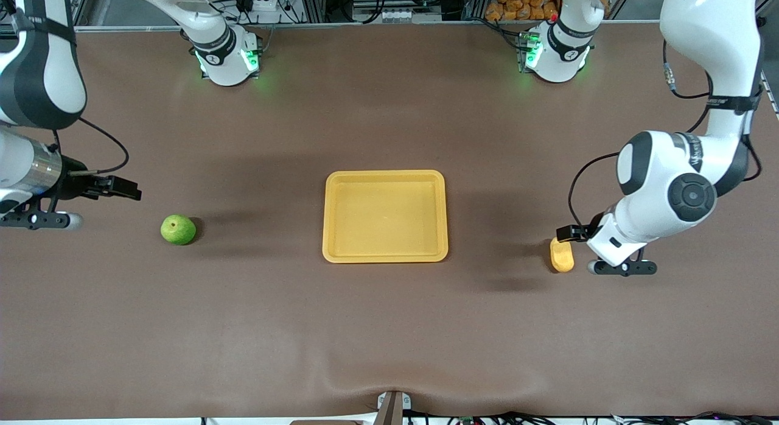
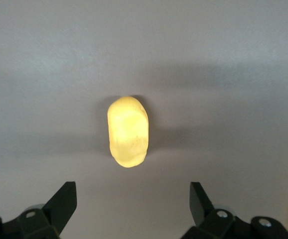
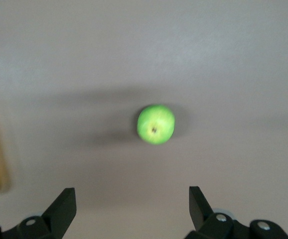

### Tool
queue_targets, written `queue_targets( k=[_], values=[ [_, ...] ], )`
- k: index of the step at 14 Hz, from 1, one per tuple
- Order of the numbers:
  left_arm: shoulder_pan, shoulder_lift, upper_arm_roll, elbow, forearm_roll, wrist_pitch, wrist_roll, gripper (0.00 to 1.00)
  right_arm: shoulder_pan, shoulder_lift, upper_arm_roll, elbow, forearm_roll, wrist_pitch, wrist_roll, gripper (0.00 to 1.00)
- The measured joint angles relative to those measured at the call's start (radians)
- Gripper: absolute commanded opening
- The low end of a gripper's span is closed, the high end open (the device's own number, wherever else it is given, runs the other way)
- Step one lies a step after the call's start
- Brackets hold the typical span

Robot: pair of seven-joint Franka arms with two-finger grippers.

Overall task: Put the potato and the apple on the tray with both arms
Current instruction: 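Reach the right gripper to the apple while the left gripper reaches the potato, then close the right gripper on the apple while the left gripper grasps the potato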

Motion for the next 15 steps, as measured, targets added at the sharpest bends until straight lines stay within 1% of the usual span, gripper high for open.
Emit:
queue_targets(
  k=[3,5,7,11,13,15],
  values=[
    [0.005,0.014,0.001,-0.094,0.035,0.167,0.0,1.0,-0.055,0.031,-0.004,-0.081,0.0,0.203,0.0,1.0],
    [0.007,0.031,0.003,-0.133,0.038,0.236,0.0,1.0,-0.09,0.059,-0.005,-0.138,0.0,0.345,0.0,1.0],
    [0.007,0.05,0.004,-0.14,0.038,0.273,0.0,1.0,-0.106,0.087,-0.005,-0.204,0.0,0.496,-0.001,1.0],
    [0.008,0.088,0.004,-0.141,0.039,0.343,0.0,1.0,-0.108,0.136,0.001,-0.369,0.0,0.837,0.014,1.0],
    [0.008,0.102,0.004,-0.141,0.04,0.361,0.0,0.96,-0.097,0.146,0.009,-0.42,0.0,0.902,0.057,1.0],
    [0.008,0.107,0.006,-0.14,0.047,0.367,0.0,0.92,-0.085,0.145,0.014,-0.437,0.0,0.905,0.084,1.0]
  ],
)
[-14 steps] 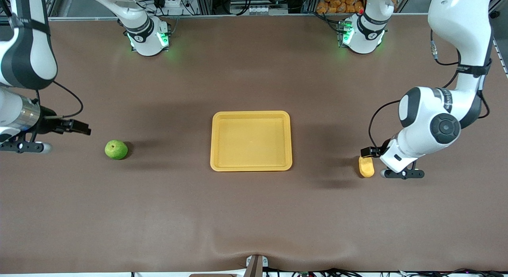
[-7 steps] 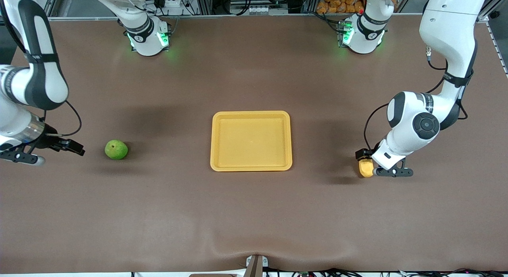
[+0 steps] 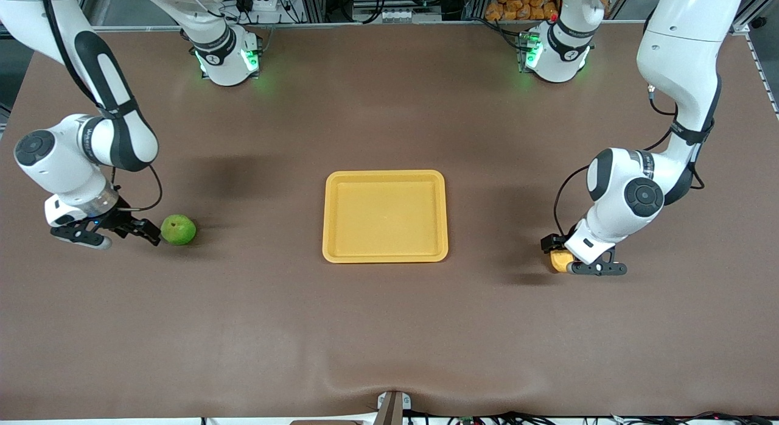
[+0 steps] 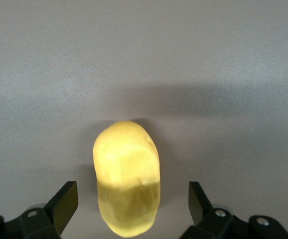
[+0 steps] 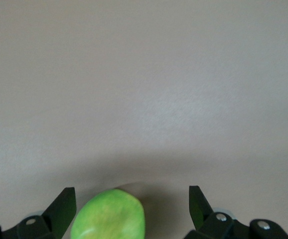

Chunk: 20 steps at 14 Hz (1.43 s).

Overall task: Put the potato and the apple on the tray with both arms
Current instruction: 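Close the right gripper on the apple while the left gripper grasps the potato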

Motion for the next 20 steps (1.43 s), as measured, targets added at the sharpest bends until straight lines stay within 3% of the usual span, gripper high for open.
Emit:
queue_targets(
  k=[2,7,10,13,16,17,18,19,20],
  values=[
    [0.0,0.002,0.008,0.0,0.014,0.0,0.0,0.84,0.01,0.0,0.002,-0.011,0.0,0.006,0.01,1.0],
    [0.008,0.007,0.012,0.0,0.017,0.0,0.0,0.79,0.047,0.0,0.004,-0.046,0.0,0.029,0.045,1.0],
    [0.011,0.008,0.012,0.0,0.017,0.0,0.0,0.68,0.047,0.01,0.003,-0.054,0.0,0.042,0.046,1.0],
    [0.01,0.012,0.012,0.001,0.017,0.0,0.0,0.51,0.049,0.045,0.004,-0.071,0.0,0.099,0.046,1.0],
    [0.01,0.015,0.012,0.003,0.018,0.0,0.0,0.22,0.057,0.078,0.004,-0.08,0.0,0.123,0.046,1.0],
    [0.01,0.015,0.012,0.003,0.018,0.0,0.0,0.12,0.058,0.081,0.004,-0.083,0.0,0.123,0.046,0.61],
    [0.009,0.015,0.012,0.003,0.019,0.0,0.001,0.05,0.058,0.08,0.004,-0.086,0.0,0.123,0.048,0.12],
    [0.009,0.015,0.012,0.004,0.019,0.0,0.002,0.0,0.057,0.081,0.003,-0.087,0.001,0.123,0.061,0.0],
    [0.008,0.015,0.012,0.005,0.019,0.0,0.003,0.0,0.058,0.079,0.003,-0.087,0.001,0.123,0.081,0.0]
  ],
)
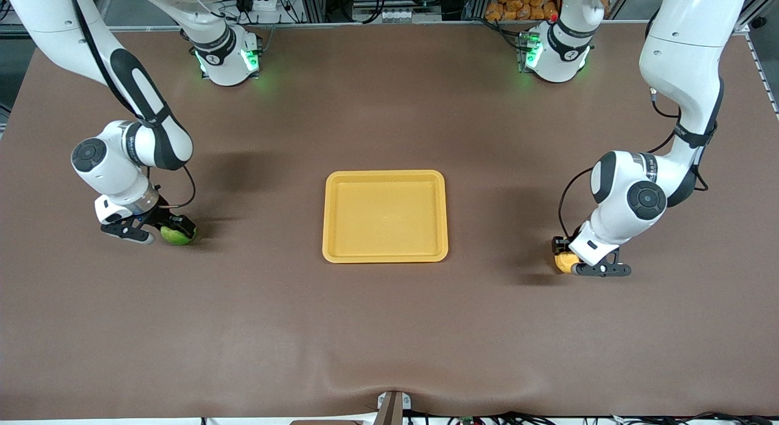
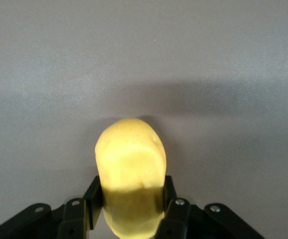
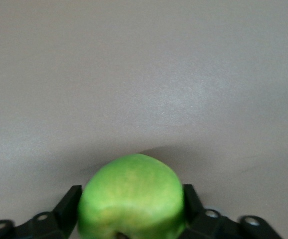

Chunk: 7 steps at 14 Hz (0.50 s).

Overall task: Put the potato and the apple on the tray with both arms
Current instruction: 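Close the right gripper on the apple while the left gripper grasps the potato, then lift the potato toward the tray while the right gripper lifts the apple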

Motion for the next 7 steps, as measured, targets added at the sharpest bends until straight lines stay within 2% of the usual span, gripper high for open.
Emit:
queue_targets(
  k=[4,7],
  values=[
    [-0.012,-0.001,-0.006,0.019,0.0,-0.009,0.0,0.0,0.032,-0.002,0.003,0.004,0.0,0.005,0.03,0.0],
    [-0.025,-0.005,-0.008,0.074,0.0,-0.103,0.0,0.0,0.039,-0.003,0.0,0.018,0.0,0.008,0.032,0.0]
  ],
)
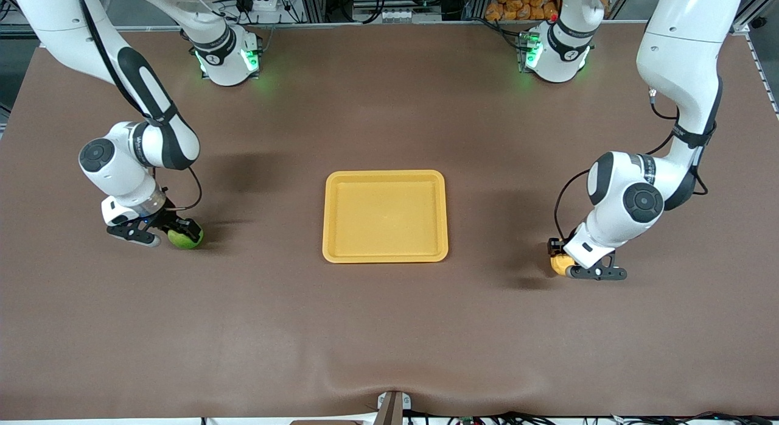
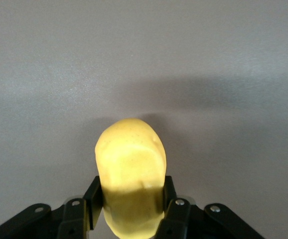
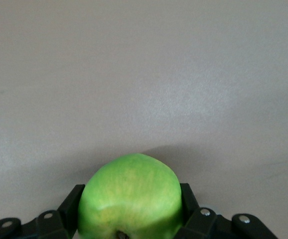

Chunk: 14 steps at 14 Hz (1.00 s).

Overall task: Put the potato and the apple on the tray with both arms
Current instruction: 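Lift the potato toward the tray while the right gripper lifts the apple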

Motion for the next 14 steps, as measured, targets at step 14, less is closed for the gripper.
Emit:
queue_targets(
  k=[14],
  values=[
    [-0.144,-0.012,-0.008,0.18,0.0,-0.282,-0.217,0.0,-0.013,-0.082,-0.009,0.045,-0.001,-0.125,-0.024,0.0]
  ],
)
